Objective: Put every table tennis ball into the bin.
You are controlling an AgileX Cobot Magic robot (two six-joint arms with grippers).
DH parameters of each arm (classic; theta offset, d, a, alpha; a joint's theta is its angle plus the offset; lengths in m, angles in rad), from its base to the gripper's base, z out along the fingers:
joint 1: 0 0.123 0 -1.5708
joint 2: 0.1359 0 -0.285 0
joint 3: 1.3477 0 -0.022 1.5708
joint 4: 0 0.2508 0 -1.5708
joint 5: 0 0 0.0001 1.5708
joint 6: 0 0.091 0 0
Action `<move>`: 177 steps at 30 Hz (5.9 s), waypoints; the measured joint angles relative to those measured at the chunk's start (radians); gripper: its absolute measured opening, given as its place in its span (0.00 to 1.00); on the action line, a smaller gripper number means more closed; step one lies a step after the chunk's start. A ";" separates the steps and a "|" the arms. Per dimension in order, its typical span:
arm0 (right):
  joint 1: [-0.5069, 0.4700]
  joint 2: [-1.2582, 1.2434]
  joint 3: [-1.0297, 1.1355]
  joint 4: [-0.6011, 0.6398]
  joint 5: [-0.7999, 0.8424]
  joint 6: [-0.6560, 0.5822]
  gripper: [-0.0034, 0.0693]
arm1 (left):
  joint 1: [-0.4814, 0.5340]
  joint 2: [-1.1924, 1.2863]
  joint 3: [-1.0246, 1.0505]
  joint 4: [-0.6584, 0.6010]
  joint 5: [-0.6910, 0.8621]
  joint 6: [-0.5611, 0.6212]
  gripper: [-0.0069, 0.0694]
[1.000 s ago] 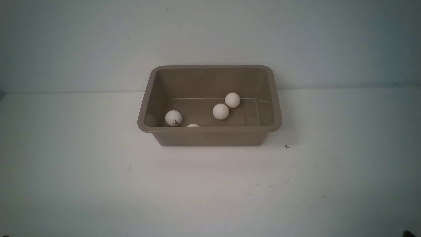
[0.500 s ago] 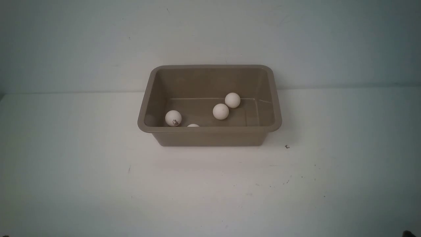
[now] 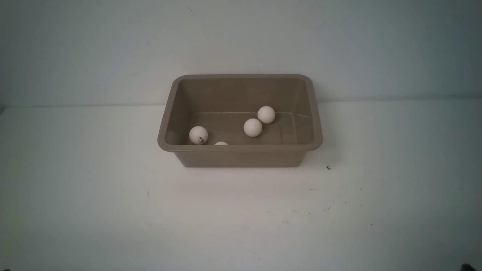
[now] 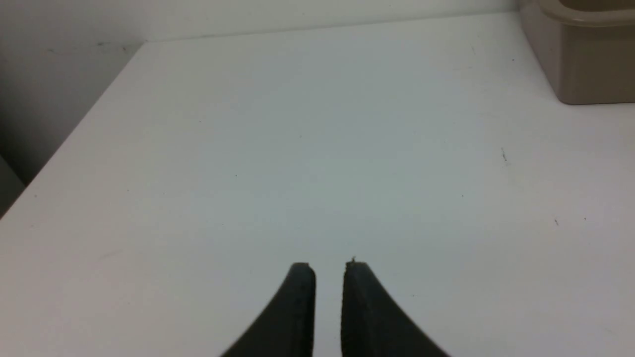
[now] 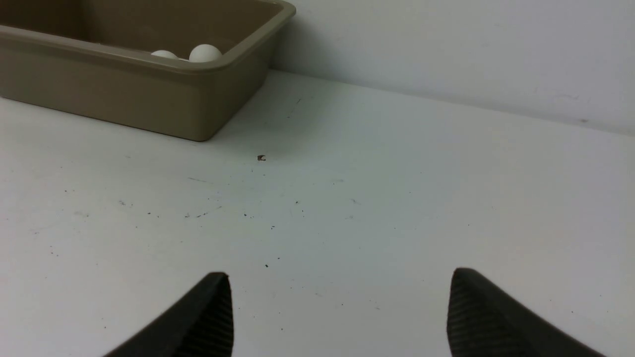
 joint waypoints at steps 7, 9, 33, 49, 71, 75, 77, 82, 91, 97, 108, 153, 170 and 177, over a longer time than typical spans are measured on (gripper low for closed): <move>0.000 0.000 0.000 0.000 0.000 0.000 0.77 | 0.000 0.000 0.000 0.000 0.000 0.000 0.18; 0.000 0.000 0.000 0.000 0.000 0.000 0.77 | 0.000 0.000 0.000 0.000 0.000 0.000 0.18; 0.000 0.000 0.000 0.000 0.000 0.000 0.77 | 0.000 0.000 0.000 0.000 0.000 0.000 0.18; 0.000 0.000 0.000 0.000 0.000 0.000 0.77 | 0.000 0.000 0.000 0.000 0.000 0.000 0.18; -0.003 0.000 0.000 0.000 0.000 0.000 0.77 | 0.000 0.000 0.000 0.000 0.000 0.000 0.18; -0.089 0.000 0.000 0.000 0.000 0.008 0.77 | 0.000 0.000 0.000 0.000 0.000 0.000 0.18; -0.108 0.000 0.000 0.001 0.000 0.021 0.77 | 0.000 0.000 0.000 0.000 0.000 0.000 0.18; -0.169 0.000 0.000 0.008 0.000 0.080 0.77 | 0.000 0.000 0.000 0.000 0.000 0.000 0.18; -0.170 0.000 0.000 0.008 0.000 0.081 0.77 | 0.000 0.000 0.000 0.000 0.000 0.000 0.18; -0.170 0.000 0.000 0.008 0.000 0.081 0.77 | 0.000 0.000 0.000 0.000 0.000 0.000 0.18; -0.170 0.000 0.000 0.008 0.000 0.081 0.77 | 0.000 0.000 0.000 0.000 0.000 0.000 0.18; -0.170 0.000 0.000 0.008 0.000 0.083 0.77 | -0.078 0.000 0.000 0.000 0.000 0.000 0.18; -0.170 0.000 0.000 0.008 0.000 0.083 0.77 | -0.078 0.000 0.000 0.000 0.000 0.000 0.18; -0.170 0.000 0.000 0.008 0.000 0.083 0.77 | -0.078 0.000 0.000 0.000 0.000 0.000 0.18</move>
